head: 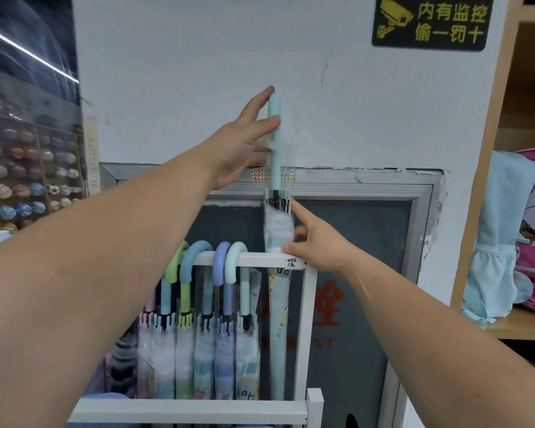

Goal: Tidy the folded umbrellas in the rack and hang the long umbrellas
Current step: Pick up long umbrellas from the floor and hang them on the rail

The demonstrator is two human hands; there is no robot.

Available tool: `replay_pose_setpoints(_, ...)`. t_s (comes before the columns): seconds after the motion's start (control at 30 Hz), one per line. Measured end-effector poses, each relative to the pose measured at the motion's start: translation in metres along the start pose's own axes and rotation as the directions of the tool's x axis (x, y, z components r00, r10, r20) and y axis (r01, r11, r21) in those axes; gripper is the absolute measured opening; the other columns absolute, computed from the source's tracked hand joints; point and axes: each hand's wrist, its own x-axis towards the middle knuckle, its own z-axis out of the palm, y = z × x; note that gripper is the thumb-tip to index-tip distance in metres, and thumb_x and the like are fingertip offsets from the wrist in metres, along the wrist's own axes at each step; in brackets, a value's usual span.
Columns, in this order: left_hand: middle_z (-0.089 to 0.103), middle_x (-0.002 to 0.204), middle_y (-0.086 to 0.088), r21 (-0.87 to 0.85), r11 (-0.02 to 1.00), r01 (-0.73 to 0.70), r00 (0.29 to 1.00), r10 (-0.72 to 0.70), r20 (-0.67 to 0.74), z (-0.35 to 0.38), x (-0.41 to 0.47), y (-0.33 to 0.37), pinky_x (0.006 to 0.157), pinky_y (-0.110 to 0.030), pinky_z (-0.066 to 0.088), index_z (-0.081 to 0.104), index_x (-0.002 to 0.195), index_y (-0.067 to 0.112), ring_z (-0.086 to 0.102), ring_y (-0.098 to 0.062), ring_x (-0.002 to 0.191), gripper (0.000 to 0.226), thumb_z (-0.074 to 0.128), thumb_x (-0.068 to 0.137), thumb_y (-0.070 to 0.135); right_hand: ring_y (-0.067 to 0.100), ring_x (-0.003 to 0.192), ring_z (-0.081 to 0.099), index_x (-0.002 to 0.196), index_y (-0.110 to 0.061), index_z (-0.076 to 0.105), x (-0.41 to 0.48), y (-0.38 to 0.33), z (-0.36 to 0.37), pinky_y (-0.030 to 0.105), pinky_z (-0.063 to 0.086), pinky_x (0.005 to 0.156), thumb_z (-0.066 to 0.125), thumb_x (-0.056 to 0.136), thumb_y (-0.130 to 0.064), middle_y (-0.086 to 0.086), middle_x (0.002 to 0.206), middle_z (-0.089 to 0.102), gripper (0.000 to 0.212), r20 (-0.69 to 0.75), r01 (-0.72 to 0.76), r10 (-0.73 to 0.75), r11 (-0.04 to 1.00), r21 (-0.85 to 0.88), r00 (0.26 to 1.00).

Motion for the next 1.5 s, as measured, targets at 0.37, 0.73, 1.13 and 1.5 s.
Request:
replay_pose_setpoints(0.37,0.069,0.109,-0.001,0.127,0.99,0.055,0.996,-0.064,0.067,0.005,-0.017,-0.021,0.107,-0.049,0.047,0.042,0.14,0.051,0.058,-0.024,0.101,0.058,0.068,0.089,0.038,0.011,0.096,0.069,0.149,-0.044,0.036,-0.003,-0.002,-0.01,0.037,0.053,0.095,0.067,0.09,-0.044,-0.01,0.101,0.071,0.067,-0.239,0.044,-0.013,0.991,0.126,0.971)
replay_pose_setpoints(0.73,0.069,0.12,-0.017,0.407,0.899,0.16,0.91,-0.295,0.293,0.016,-0.053,-0.06,0.107,-0.052,0.049,0.036,0.139,0.033,0.066,-0.025,0.116,0.065,0.076,0.088,0.032,0.008,0.108,0.065,0.14,-0.037,0.052,-0.02,-0.018,-0.015,0.042,0.051,0.101,0.065,0.095,-0.034,-0.007,0.114,0.071,0.047,-0.144,0.128,-0.107,0.981,0.148,0.984)
replay_pose_setpoints(1.13,0.07,0.11,-0.006,0.706,0.701,0.1,0.841,-0.439,0.317,0.032,-0.061,-0.079,0.098,-0.048,0.053,0.032,0.131,0.025,0.067,-0.02,0.106,0.077,0.08,0.076,0.049,0.005,0.109,0.067,0.125,-0.018,0.069,-0.037,0.004,-0.007,0.024,0.051,0.095,0.078,0.085,-0.016,-0.008,0.116,0.073,0.041,-0.032,0.113,-0.11,0.981,0.157,0.993)
replay_pose_setpoints(1.5,0.057,0.102,-0.002,0.89,0.456,0.011,0.847,-0.477,0.234,0.042,-0.066,-0.077,0.087,-0.048,0.053,0.032,0.119,0.031,0.06,-0.025,0.097,0.069,0.081,0.076,0.054,0.006,0.117,0.058,0.123,-0.026,0.067,-0.035,0.008,-0.002,0.029,0.044,0.103,0.078,0.083,-0.038,-0.012,0.124,0.066,0.043,0.008,0.108,-0.109,0.97,-0.216,0.994)
